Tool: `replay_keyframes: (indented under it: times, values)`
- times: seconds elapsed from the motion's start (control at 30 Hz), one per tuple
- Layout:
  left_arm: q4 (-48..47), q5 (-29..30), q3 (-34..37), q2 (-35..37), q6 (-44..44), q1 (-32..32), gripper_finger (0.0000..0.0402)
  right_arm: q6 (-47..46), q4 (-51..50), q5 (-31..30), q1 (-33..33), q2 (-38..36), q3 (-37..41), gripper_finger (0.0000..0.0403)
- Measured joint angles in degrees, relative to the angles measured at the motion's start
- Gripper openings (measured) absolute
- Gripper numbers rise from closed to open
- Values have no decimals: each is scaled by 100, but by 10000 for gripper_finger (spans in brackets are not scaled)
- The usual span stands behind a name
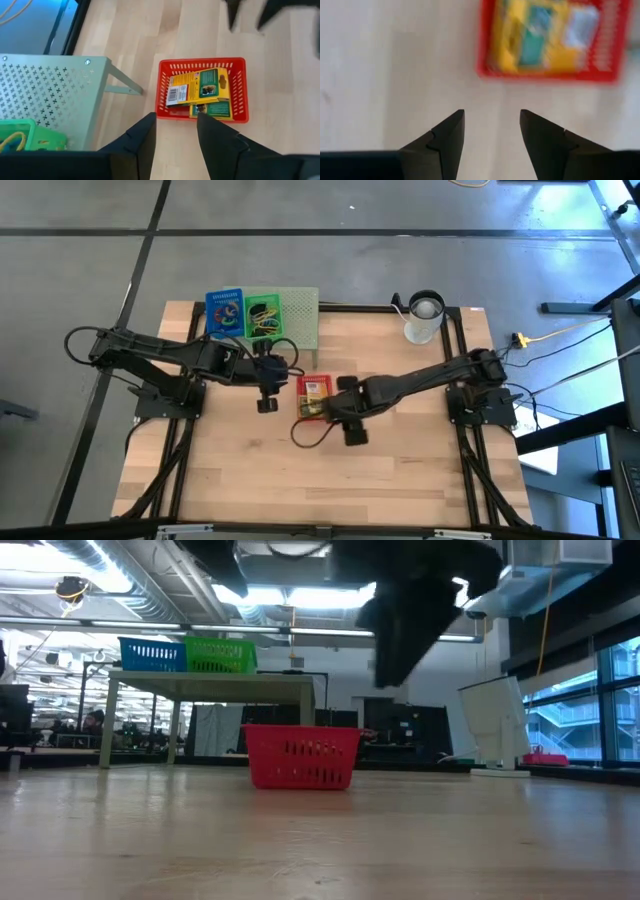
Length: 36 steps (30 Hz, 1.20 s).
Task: Pick & Place Office Desk Supplies
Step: Put the red bin on the shelf
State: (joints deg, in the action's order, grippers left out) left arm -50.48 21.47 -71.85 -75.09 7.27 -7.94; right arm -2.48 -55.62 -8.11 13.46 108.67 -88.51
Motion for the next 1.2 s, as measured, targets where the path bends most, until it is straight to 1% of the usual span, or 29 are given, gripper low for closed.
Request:
replay_keyframes:
  times: [0.1, 0.17, 0.27, 0.37, 0.53, 0.67, 0.73, 0.83, 0.97, 1.1, 1.2]
  values:
    - [-2, 0, 0, 0, 203, 0, 139, 65, -621, -206, -38, -309, 115, 191]
    - [-3, 0, 0, 0, 361, 0, 139, 116, -627, -366, -38, -662, 379, 191]
    - [-2, -2, 0, 0, 538, 0, 139, 72, -344, -341, -44, -1394, 1055, 191]
    - [34, -9, 0, -14, 551, 0, 139, -312, 305, -309, -49, -2277, 2003, 191]
    - [467, -59, 0, -135, 534, 0, 139, -1099, 2032, -365, 100, -3803, 3871, 192]
    - [831, -315, 0, -339, 454, -20, 139, -1401, 3231, -657, 286, -4831, 5182, 192]
    - [996, -359, 0, -478, 448, -32, 139, -1467, 3753, -846, 348, -5225, 5644, 192]
    - [1091, -365, 0, -734, 446, -60, 139, -1401, 4150, -1220, 400, -5743, 6143, 192]
    - [1264, -368, 0, -1190, 443, -80, 139, -1292, 4260, -1945, 408, -6295, 6525, 192]
    - [1523, -456, 0, -1726, 357, -105, 139, -1407, 4236, -2947, 406, -6614, 6740, 192]
    - [1764, -674, 0, -2118, 205, -142, 139, -1870, 4192, -3708, 406, -6638, 6795, 192]
